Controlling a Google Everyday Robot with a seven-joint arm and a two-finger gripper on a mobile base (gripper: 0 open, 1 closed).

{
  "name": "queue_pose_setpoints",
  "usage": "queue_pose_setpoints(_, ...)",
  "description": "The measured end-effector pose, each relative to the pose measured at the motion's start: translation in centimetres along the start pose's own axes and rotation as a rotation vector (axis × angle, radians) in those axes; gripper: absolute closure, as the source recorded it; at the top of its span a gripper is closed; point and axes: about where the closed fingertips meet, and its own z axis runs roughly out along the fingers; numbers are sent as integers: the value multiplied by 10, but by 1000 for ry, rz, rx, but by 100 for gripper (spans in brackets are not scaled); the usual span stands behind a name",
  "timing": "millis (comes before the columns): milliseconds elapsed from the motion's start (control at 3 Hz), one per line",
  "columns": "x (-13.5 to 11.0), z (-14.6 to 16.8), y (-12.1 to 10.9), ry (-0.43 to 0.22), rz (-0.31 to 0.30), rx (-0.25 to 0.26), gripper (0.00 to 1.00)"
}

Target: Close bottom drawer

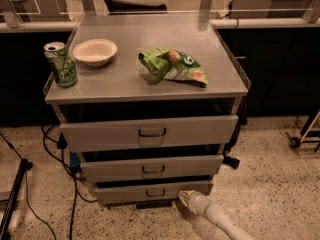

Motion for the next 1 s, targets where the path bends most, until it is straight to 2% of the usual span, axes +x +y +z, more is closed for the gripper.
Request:
queue_pose_setpoints(333,-1,-16,18,-22,31,-122,100)
queue_pose_setpoints(667,3,-62,56,-47,153,-342,100)
queue_pose_setpoints(1000,-8,-69,75,-82,170,-418,82)
